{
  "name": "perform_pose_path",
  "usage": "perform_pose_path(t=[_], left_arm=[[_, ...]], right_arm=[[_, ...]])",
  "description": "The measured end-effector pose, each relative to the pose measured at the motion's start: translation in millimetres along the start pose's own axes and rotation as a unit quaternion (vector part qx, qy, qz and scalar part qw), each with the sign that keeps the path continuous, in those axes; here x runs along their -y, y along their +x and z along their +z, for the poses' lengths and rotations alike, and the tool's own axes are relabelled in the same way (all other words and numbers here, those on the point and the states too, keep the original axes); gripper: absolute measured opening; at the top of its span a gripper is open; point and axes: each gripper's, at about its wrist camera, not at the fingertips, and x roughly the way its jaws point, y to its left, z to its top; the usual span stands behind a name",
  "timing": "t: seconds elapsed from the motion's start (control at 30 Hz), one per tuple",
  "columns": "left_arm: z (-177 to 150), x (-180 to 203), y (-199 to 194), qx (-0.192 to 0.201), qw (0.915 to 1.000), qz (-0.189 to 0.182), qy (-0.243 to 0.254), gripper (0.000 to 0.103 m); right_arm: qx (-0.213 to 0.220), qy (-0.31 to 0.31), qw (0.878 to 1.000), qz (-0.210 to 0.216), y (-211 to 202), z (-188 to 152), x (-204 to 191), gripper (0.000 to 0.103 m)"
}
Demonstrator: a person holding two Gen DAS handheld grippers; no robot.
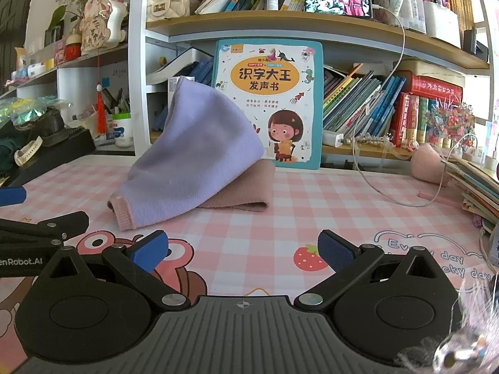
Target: Fold clothes
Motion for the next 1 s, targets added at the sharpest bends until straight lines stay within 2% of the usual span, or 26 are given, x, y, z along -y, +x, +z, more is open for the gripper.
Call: perform_pose_path(t=[0.3, 0.47, 0.53, 0.67, 0.87, 1.0], left_arm=[[-1, 4, -4, 0.012, 0.9998, -0.009, 0.011, 0.103], [-2, -4, -11, 0.032, 0.9994, -0.005, -0.01, 0.103], [-3, -9, -10, 0.03, 0.9995, -0.012, 0.002, 0.103], [-3, -23, -8, 0.033, 0.9984, 0.025, 0.037, 0.103], [-5, -50, -4, 0.021, 0.9995, 0.021, -0.009, 0.103], [-6, -49, -2, 0.012, 0.9998, 0.016, -0.004, 0.103]], right_arm=[[-0.009, -0.004, 1.0, -0.001, 2, 1, -2, 0.103], [-0.01, -0.006, 1.0, 0.013, 3, 2, -2, 0.103], [-0.006, -0.006, 1.0, 0.019, 1, 2, -2, 0.103], [-0.005, -0.007, 1.0, 0.023, 1, 2, -2, 0.103], [-0.013, -0.017, 0.999, 0.024, 3, 3, -6, 0.103], [-0.024, -0.04, 0.998, 0.032, 6, 3, -13, 0.103]])
